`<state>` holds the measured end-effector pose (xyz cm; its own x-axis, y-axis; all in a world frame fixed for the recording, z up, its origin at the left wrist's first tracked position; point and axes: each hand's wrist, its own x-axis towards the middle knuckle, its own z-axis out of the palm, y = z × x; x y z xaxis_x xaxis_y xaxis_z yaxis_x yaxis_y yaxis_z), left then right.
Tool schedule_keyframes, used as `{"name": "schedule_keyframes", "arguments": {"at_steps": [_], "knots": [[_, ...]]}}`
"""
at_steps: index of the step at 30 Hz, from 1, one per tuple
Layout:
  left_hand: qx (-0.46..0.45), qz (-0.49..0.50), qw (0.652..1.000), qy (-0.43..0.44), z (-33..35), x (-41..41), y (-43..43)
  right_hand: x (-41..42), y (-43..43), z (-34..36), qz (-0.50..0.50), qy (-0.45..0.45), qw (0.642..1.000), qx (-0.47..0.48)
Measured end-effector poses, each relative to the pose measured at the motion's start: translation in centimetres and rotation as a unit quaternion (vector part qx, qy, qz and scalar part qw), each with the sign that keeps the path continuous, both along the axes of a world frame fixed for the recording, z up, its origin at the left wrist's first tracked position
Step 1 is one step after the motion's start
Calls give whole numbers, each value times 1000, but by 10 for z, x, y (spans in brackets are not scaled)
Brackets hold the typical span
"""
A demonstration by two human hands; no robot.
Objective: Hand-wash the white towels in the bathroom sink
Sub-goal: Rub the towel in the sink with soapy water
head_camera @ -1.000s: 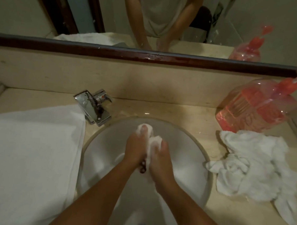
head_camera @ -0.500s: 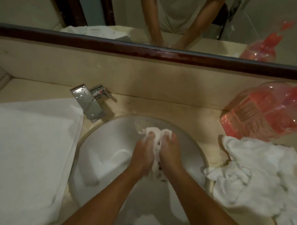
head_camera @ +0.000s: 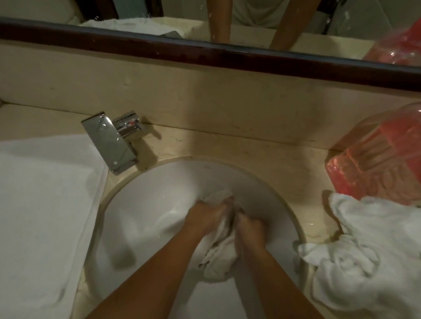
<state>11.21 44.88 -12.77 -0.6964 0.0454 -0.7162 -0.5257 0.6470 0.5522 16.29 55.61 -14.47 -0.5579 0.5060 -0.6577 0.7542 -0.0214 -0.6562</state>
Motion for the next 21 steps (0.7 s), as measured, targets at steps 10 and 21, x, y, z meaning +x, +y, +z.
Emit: {"name": "schedule_keyframes", "arguments": {"at_steps": [10, 21], "knots": [[173, 139, 974, 30, 11, -11, -25, 4, 14, 21, -43, 69, 983, -162], [146, 106, 958, 222, 83, -6, -19, 18, -49, 119, 13, 245, 963, -111]]}}
